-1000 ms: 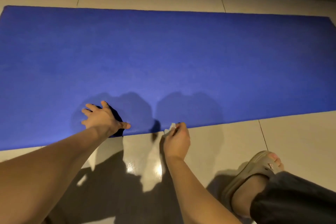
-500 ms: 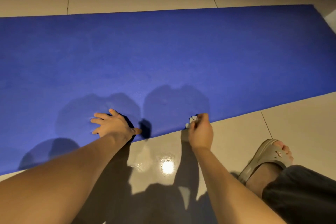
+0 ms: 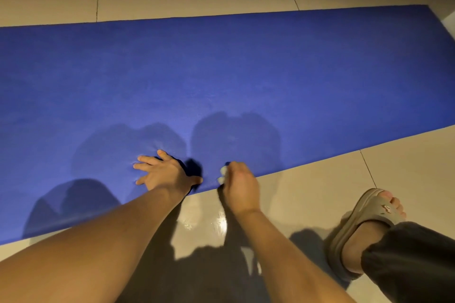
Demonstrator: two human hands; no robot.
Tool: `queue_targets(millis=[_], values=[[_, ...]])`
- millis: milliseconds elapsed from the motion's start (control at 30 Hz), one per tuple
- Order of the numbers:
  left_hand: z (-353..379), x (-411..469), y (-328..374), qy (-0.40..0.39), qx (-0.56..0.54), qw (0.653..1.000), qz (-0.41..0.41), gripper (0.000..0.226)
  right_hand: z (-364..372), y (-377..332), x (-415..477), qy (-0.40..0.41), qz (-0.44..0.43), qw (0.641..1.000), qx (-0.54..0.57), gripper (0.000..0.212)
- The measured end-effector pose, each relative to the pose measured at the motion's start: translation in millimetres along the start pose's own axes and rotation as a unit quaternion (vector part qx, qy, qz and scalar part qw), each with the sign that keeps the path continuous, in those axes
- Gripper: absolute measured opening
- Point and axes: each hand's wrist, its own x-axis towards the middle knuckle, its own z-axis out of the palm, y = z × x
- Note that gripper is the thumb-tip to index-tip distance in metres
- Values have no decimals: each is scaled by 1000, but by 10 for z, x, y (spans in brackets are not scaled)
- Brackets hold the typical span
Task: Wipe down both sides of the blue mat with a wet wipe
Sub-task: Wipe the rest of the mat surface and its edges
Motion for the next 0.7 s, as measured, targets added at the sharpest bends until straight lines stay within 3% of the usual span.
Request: queue_targets(millis=[133, 267, 400, 567, 633, 700], values=[[3, -22, -7, 4, 8, 1000, 7, 140, -501, 678, 337, 78, 138, 987, -30, 13], [-11, -37, -7, 1, 10, 1000, 10, 140, -561, 743, 410, 98, 169, 979, -65, 12], [-32, -47, -13, 2, 22, 1000, 16, 142, -92, 187, 151, 77, 77, 994, -20, 10], [-38, -39, 2, -9, 29, 999, 11, 144, 38, 40, 99, -3, -94, 993, -75, 10], [-36, -36, 4, -7, 32, 999, 11, 143, -108, 238, 275, -4, -103, 987, -122, 8], [-29, -34, 2, -4, 39, 999, 12, 143, -322, 456, 499, 33, -37, 989, -136, 7]])
